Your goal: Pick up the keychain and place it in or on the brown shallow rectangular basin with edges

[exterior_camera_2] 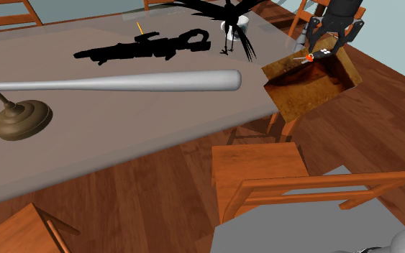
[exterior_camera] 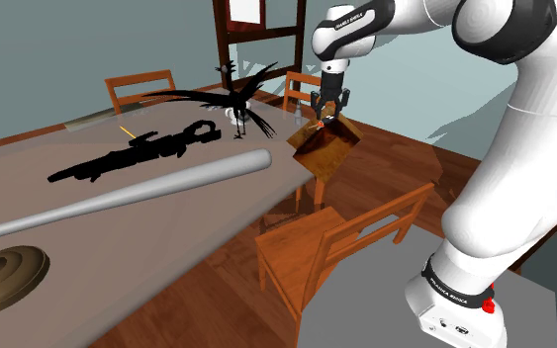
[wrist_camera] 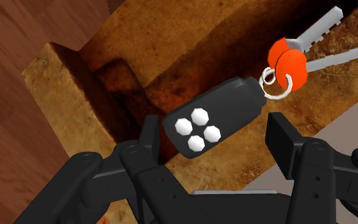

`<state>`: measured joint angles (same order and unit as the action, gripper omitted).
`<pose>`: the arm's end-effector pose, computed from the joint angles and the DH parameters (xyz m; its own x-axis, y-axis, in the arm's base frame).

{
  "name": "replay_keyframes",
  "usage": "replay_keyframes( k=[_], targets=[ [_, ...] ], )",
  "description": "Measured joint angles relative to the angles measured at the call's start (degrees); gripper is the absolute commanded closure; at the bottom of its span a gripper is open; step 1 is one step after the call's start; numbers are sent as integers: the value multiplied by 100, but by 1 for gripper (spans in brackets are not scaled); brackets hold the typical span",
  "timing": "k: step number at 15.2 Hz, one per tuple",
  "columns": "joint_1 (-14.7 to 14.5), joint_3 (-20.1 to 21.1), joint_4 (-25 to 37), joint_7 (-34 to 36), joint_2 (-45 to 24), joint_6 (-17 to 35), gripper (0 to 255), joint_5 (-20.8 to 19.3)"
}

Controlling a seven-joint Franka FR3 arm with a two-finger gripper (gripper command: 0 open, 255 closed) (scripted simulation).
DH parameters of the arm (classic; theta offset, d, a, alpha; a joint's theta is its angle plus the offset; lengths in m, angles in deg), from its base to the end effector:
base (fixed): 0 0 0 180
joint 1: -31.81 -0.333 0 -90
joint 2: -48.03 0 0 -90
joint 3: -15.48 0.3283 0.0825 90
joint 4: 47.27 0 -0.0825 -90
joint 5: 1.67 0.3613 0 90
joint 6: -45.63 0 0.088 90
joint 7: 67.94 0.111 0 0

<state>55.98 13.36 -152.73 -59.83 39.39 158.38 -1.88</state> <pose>0.5201 -0.2561 0.4600 0.8259 -0.5634 -0.0220 -0.5633 -0.8261 0.0121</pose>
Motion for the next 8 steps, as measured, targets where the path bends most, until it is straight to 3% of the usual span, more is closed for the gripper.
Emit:
replay_keyframes(
  k=[4, 5, 8],
  targets=[
    [0, 0, -8, 1, 1, 8, 255, 0],
    [-1, 0, -8, 1, 1, 9, 0, 0],
    [-1, 0, -9, 1, 1, 10, 0, 0]
  ],
)
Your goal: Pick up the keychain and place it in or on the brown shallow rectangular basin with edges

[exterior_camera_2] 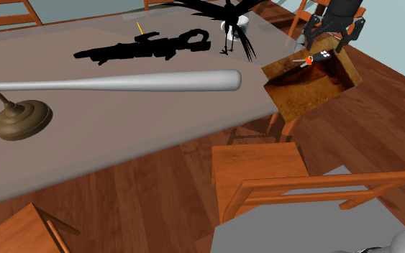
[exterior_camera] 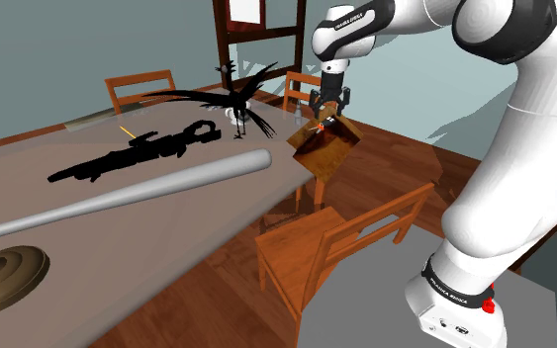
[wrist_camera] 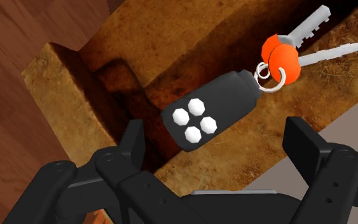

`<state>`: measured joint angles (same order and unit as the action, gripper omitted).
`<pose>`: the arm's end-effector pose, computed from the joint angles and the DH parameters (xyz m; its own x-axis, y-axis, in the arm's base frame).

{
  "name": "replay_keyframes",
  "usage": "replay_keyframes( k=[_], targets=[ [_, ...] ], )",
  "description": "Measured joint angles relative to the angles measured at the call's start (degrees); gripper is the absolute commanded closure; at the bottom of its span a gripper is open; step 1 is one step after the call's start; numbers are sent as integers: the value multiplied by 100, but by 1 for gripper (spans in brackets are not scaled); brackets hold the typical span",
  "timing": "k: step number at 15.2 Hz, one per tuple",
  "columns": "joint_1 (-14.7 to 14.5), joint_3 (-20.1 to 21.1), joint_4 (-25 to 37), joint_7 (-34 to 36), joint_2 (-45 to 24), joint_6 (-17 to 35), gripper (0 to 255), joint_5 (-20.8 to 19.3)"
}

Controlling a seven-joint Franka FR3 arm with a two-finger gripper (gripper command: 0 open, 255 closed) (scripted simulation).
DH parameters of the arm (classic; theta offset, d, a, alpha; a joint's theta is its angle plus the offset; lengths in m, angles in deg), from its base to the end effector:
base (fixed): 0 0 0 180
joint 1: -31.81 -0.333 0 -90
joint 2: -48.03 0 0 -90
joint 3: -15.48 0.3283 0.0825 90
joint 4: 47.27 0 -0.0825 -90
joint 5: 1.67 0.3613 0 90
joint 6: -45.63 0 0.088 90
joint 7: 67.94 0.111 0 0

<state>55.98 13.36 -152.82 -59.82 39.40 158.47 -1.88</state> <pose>0.5199 -0.2561 0.4595 0.8258 -0.5636 -0.0218 -0.5635 -0.8261 0.0121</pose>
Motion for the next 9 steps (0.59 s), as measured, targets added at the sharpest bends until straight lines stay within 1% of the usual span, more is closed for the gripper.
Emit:
replay_keyframes(
  k=[3, 7, 9],
  targets=[
    [0, 0, 0, 0, 0, 0, 0, 0],
    [-2, 0, 467, 1, 81, -541, 0, -3],
    [0, -1, 567, -3, 101, -661, 0, -3]
  ],
)
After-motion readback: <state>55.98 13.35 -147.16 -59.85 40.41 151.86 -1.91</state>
